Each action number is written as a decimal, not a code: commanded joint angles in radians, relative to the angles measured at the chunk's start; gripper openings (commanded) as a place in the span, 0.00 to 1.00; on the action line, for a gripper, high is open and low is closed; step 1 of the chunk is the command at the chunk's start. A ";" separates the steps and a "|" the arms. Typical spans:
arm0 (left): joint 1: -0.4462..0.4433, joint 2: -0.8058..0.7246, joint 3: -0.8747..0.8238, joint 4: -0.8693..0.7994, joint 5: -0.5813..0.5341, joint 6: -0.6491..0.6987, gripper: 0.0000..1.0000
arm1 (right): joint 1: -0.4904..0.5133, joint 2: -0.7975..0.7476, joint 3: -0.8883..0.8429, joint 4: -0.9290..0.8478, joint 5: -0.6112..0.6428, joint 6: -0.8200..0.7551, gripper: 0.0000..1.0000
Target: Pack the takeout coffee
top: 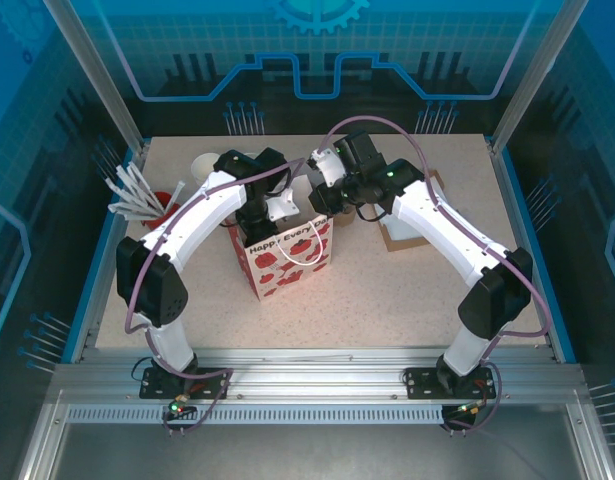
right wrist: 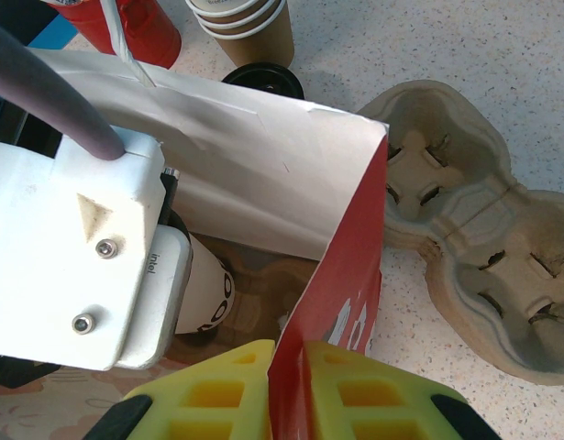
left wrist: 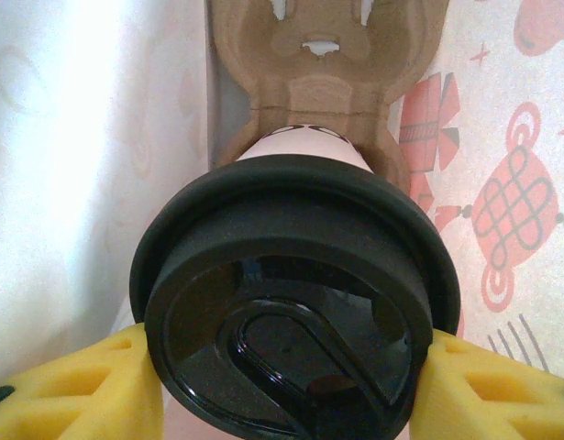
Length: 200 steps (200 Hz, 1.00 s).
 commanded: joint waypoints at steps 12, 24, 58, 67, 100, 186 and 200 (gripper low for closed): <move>-0.001 0.008 0.021 -0.015 -0.004 -0.019 0.46 | 0.005 0.011 0.026 -0.027 -0.013 -0.013 0.18; 0.000 0.002 0.021 -0.016 -0.004 -0.021 0.46 | 0.004 0.012 0.025 -0.027 -0.014 -0.014 0.18; -0.002 -0.008 0.021 -0.017 -0.001 -0.021 0.46 | 0.005 0.016 0.026 -0.029 -0.016 -0.014 0.18; -0.003 -0.009 0.020 -0.019 -0.002 -0.021 0.46 | 0.004 0.016 0.026 -0.030 -0.016 -0.013 0.18; -0.002 -0.018 0.022 -0.024 -0.004 -0.022 0.46 | 0.004 0.014 0.029 -0.032 -0.013 -0.014 0.18; -0.004 -0.044 0.041 -0.074 -0.012 -0.042 0.46 | 0.004 0.013 0.035 -0.037 -0.012 -0.014 0.18; -0.007 -0.046 0.047 -0.092 -0.024 -0.048 0.46 | 0.005 0.014 0.038 -0.037 -0.013 -0.015 0.18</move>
